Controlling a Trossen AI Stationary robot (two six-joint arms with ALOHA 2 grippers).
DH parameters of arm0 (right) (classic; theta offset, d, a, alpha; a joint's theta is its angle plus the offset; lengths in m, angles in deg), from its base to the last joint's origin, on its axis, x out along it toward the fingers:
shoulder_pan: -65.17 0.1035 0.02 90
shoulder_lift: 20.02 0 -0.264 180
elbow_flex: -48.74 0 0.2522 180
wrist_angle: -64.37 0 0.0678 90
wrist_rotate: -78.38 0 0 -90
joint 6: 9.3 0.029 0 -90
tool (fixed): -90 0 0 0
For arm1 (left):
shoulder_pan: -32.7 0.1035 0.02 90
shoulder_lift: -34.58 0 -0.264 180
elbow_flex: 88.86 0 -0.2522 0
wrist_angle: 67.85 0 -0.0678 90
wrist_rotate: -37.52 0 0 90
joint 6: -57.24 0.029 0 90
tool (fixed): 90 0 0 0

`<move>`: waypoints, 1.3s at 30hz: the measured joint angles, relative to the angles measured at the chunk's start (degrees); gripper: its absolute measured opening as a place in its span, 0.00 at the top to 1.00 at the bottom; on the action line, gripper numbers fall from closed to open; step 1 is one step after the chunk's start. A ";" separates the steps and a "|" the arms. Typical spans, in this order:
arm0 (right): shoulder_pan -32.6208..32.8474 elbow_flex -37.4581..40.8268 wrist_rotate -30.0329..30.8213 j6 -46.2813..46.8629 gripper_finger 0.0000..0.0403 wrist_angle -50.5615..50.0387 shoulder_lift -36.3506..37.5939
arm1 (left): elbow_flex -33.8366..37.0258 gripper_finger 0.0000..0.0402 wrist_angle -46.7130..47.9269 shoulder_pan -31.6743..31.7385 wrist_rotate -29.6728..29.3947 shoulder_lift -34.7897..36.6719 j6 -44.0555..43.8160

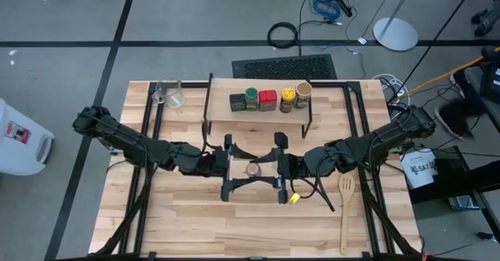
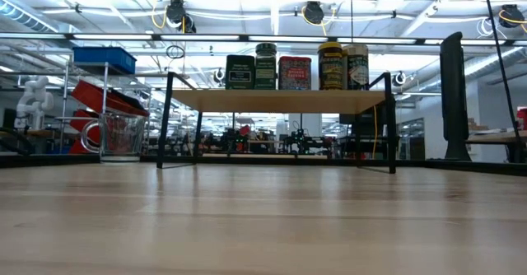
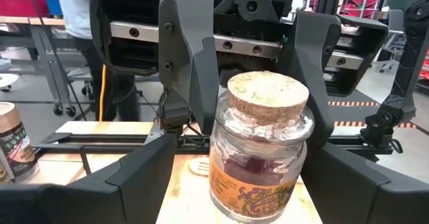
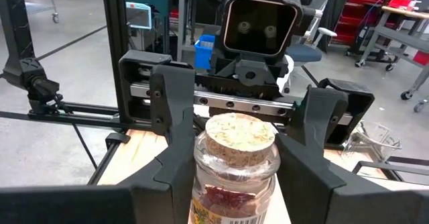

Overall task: Shelf spices
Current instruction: Put the brown seasoning bottle on the shelf

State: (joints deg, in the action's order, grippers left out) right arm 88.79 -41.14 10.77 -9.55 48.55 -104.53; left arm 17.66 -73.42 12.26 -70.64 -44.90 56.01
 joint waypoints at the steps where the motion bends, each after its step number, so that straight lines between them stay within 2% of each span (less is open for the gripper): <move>1: 0.00 0.00 0.00 0.00 0.60 0.00 0.00 | 0.00 0.23 0.03 0.08 0.00 0.00 0.00; 7: -0.02 0.00 0.09 0.02 0.60 -0.04 0.00 | 0.00 0.27 0.03 0.17 0.02 0.00 0.24; 17: -0.04 0.00 0.28 0.05 0.59 0.15 0.02 | 0.00 0.52 -0.87 0.13 0.11 -0.02 2.21; 39: 0.09 0.00 0.11 -0.50 0.56 0.21 0.02 | 0.00 0.51 -1.11 0.17 1.38 -0.04 3.26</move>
State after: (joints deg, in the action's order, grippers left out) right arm 88.88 -41.14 10.88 -10.05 48.76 -104.51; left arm 17.66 -74.54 12.43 -69.26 -44.95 59.26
